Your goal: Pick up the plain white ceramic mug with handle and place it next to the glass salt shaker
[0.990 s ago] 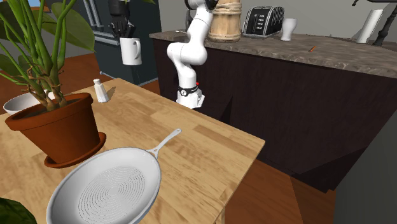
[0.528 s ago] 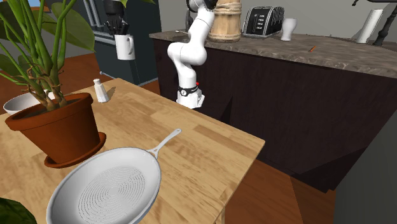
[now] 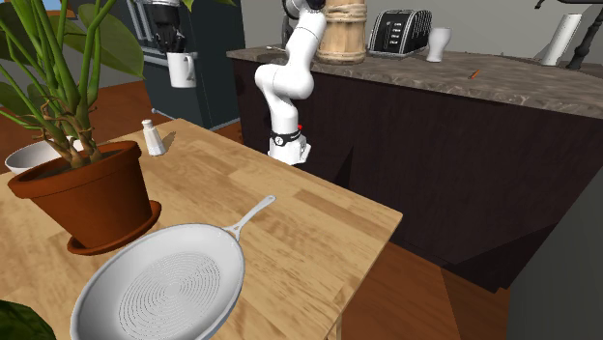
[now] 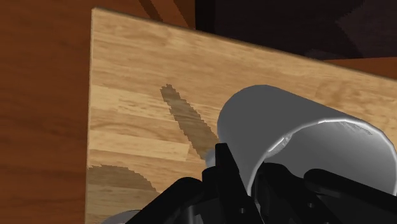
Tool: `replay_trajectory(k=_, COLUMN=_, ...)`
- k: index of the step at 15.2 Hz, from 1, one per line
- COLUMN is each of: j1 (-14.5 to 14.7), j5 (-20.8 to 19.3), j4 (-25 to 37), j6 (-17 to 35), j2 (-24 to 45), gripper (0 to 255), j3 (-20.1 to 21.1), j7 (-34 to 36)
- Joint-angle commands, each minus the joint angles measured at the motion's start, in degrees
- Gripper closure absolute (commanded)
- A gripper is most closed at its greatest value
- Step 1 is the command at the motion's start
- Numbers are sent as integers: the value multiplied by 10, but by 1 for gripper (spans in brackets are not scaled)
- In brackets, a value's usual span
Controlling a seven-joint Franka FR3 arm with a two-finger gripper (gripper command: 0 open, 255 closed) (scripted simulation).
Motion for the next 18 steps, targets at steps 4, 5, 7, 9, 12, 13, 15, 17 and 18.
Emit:
replay_trajectory(k=4, j1=-5, j5=-10, j4=-40, j6=37, j2=-4, gripper=255, j3=-12, j7=-3)
replay_trajectory(k=5, j1=-6, j5=-12, j4=-47, j6=44, j2=-4, gripper=255, j3=-15, j7=-3)
replay_trajectory(k=7, j1=-8, j5=-16, j4=-62, j6=58, j2=-5, gripper=255, j3=-20, j7=-3)
replay_trajectory(k=9, j1=-10, j5=-21, j4=-77, j6=73, j2=-5, gripper=255, j3=-25, j7=-4)
replay_trajectory(k=12, j1=-12, j5=-27, j4=-98, j6=95, j2=-4, gripper=255, j3=-33, j7=-5)
replay_trajectory(k=13, j1=-13, j5=-29, j4=-105, j6=103, j2=-3, gripper=255, j3=-36, j7=-5)
replay_trajectory(k=15, j1=-15, j5=-33, j4=-119, j6=118, j2=-2, gripper=255, j3=-42, j7=-6)
replay_trajectory(k=17, j1=-16, j5=-38, j4=-132, j6=134, j2=1, gripper=255, j3=-48, j7=-7)
replay_trajectory(k=18, j1=-17, j5=-40, j4=-139, j6=142, j2=2, gripper=255, j3=-51, j7=-7)
